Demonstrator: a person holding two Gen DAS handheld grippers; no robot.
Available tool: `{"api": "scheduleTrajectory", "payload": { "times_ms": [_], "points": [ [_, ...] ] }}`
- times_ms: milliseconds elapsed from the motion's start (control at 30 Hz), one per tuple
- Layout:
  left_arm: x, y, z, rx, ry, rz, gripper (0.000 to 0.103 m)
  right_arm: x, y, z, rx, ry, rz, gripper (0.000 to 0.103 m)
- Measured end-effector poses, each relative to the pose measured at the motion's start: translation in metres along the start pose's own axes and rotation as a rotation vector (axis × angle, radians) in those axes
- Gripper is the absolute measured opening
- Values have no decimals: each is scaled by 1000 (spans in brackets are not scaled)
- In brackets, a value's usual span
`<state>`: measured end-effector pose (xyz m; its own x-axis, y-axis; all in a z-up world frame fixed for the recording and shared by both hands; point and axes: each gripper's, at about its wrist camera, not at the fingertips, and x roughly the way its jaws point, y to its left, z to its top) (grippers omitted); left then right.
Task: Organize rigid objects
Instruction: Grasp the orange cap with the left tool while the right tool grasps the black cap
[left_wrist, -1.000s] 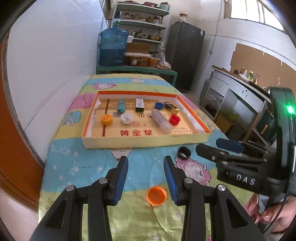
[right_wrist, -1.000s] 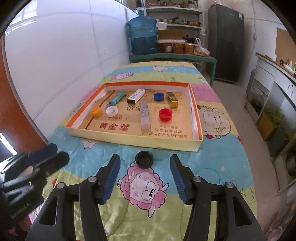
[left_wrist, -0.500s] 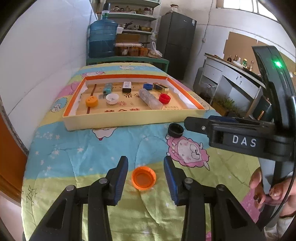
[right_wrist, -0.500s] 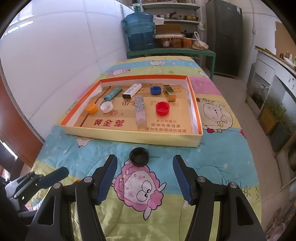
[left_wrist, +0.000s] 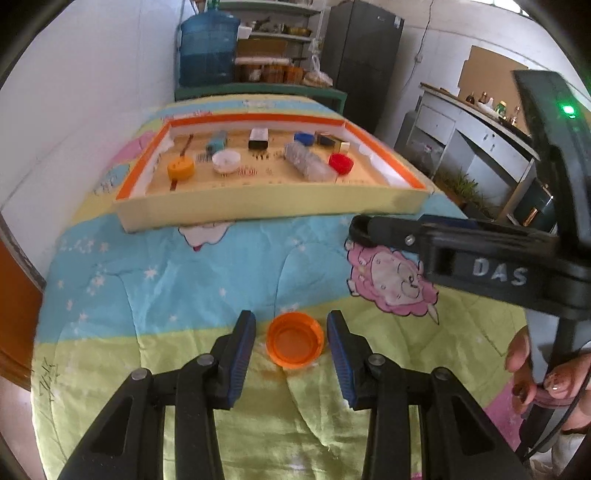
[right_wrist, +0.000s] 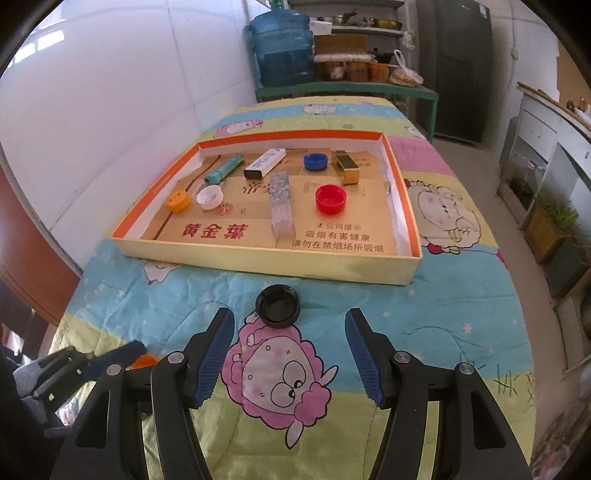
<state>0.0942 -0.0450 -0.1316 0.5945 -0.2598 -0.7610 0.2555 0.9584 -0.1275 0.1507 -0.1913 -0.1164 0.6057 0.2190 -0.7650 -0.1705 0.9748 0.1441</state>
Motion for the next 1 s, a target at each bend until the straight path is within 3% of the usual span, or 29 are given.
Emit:
{"api": "scheduleTrajectory", "payload": {
  "times_ms": [200, 267, 500, 567, 633, 700, 1000],
  "points": [
    [1, -7, -2, 27, 7, 43, 41, 9, 1, 0, -14, 22, 9, 64],
    [0, -6, -3, 21, 3, 70, 30, 13, 4, -1, -33, 31, 9, 64],
    [-6, 8, -3, -35, -7, 35, 30, 25, 11, 2, -71, 35, -25, 63],
    [-7, 10, -3, -43, -5, 29, 30, 29, 12, 4, -76, 35, -29, 56],
    [-7, 12, -1, -51, -7, 25, 30, 32, 12, 5, -77, 45, -28, 37],
    [-8, 15, -1, -60, -11, 22, 30, 34, 11, 5, -78, 50, -32, 32],
    [-15, 22, 7, -85, -37, 14, 30, 23, 8, 7, -66, 29, -23, 30]
  ]
}}
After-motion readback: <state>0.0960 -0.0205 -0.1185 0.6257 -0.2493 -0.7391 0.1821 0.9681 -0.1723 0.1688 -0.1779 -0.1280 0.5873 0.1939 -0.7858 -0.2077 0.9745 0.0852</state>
